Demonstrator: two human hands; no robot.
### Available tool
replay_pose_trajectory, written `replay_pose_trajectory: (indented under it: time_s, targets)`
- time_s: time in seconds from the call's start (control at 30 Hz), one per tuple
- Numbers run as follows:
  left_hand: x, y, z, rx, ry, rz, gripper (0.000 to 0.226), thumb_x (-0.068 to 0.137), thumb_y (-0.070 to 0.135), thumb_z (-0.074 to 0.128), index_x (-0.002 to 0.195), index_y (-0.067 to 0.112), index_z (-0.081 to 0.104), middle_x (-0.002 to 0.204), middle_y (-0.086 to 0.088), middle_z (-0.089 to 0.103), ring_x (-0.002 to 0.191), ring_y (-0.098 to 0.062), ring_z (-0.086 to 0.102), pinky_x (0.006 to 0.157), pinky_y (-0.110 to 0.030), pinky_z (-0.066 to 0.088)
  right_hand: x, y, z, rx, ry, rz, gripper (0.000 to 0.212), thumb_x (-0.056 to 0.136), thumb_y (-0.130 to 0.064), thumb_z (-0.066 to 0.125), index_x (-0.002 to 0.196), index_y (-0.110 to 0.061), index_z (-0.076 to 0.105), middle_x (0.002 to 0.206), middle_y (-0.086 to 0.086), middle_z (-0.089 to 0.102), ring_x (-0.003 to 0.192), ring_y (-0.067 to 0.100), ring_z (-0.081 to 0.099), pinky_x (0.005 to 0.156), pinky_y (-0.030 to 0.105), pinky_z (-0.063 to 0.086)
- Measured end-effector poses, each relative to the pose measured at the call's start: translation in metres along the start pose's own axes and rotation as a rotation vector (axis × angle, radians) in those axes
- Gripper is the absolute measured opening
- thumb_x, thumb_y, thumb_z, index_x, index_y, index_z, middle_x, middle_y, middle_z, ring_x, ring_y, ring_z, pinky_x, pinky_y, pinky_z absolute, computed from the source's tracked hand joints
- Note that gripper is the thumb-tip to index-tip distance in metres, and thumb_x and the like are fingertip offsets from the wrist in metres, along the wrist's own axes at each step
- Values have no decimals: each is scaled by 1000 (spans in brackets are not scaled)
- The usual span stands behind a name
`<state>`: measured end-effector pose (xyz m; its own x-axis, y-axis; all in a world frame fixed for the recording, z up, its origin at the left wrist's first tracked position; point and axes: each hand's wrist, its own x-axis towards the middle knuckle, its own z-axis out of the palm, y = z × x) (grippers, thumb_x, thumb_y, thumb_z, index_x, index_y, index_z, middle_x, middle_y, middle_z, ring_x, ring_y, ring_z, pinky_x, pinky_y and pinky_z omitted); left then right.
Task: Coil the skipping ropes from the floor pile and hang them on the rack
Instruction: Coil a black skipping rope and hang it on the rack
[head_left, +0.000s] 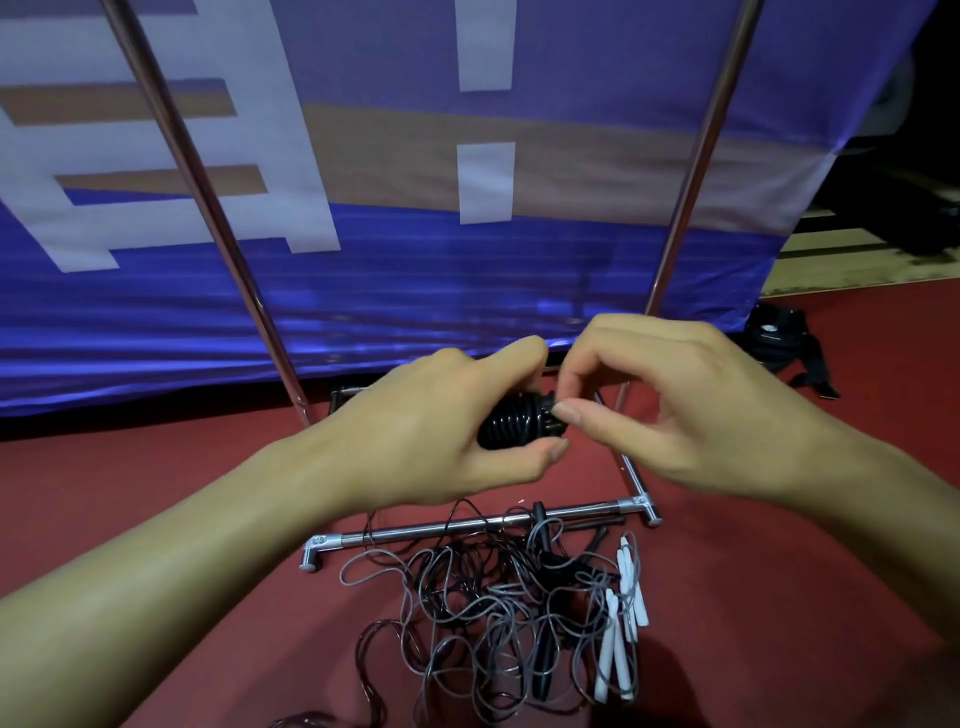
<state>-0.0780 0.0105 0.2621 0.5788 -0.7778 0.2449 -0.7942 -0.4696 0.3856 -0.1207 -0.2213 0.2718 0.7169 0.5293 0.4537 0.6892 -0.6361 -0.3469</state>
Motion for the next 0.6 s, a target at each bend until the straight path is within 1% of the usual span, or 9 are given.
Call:
replay_pose_trajectory:
  time_s: [0.03,0.07,0.17,0.2,0.27,0.33,0.43,0.5,0.6]
  targets:
    - [1,0,1,63,6,-12,34,91,60,59,101,32,42,65,7,57,56,-17,51,56,-36,48,0,-1,1,-26,-10,8,8,96,-21,72,97,-15,68,92,-8,62,85,5,61,81,15,45]
    - [1,-1,2,113,10,-25,34,91,63,56,103,34,43,67,7,59,57,-17,51,58,-38,51,0,-2,1,-66,-37,8,10,95,-25,72,99,-17,67,93,-9,61,85,4,59,80,17,46]
    - [1,0,8,232,2,-64,35,91,66,52,108,36,43,60,7,51,56,-18,48,59,-40,52,-1,-5,1,-198,-146,46,17,94,-43,62,105,-29,61,96,-19,53,85,1,51,76,34,54]
    - [2,1,9,269,-4,-73,36,91,67,50,109,36,43,58,8,47,57,-20,48,59,-40,52,-1,-7,1,-224,-160,69,18,92,-46,59,104,-32,59,94,-21,50,84,-1,47,74,37,55]
    - [4,3,11,315,-13,-100,38,90,69,46,109,37,40,59,9,44,60,-23,48,60,-40,51,-1,-10,0,-247,-153,113,19,90,-48,58,103,-34,57,90,-23,44,80,-3,44,70,37,55]
    - [7,4,12,344,-20,-137,40,89,70,44,108,37,36,60,8,43,62,-26,46,60,-38,48,-1,-14,2,-261,-139,149,20,89,-49,59,103,-35,58,88,-21,44,78,-3,43,69,36,54]
    - [8,5,14,372,-34,-153,42,88,72,41,109,37,34,65,6,48,69,-30,55,61,-38,47,2,-13,5,-290,-187,189,21,90,-50,57,103,-34,58,91,-18,52,78,0,46,74,38,55]
    - [8,5,17,374,-45,-132,42,89,72,43,111,37,36,68,7,49,74,-30,62,61,-37,47,3,-11,5,-230,-233,213,20,91,-49,55,101,-34,60,90,-17,55,78,-1,49,77,38,55]
    - [9,5,18,377,-51,-132,43,89,72,43,112,36,36,72,8,51,76,-29,63,61,-36,44,5,-8,5,-210,-247,220,10,93,-40,60,99,-32,60,88,-17,54,78,1,52,80,37,54]
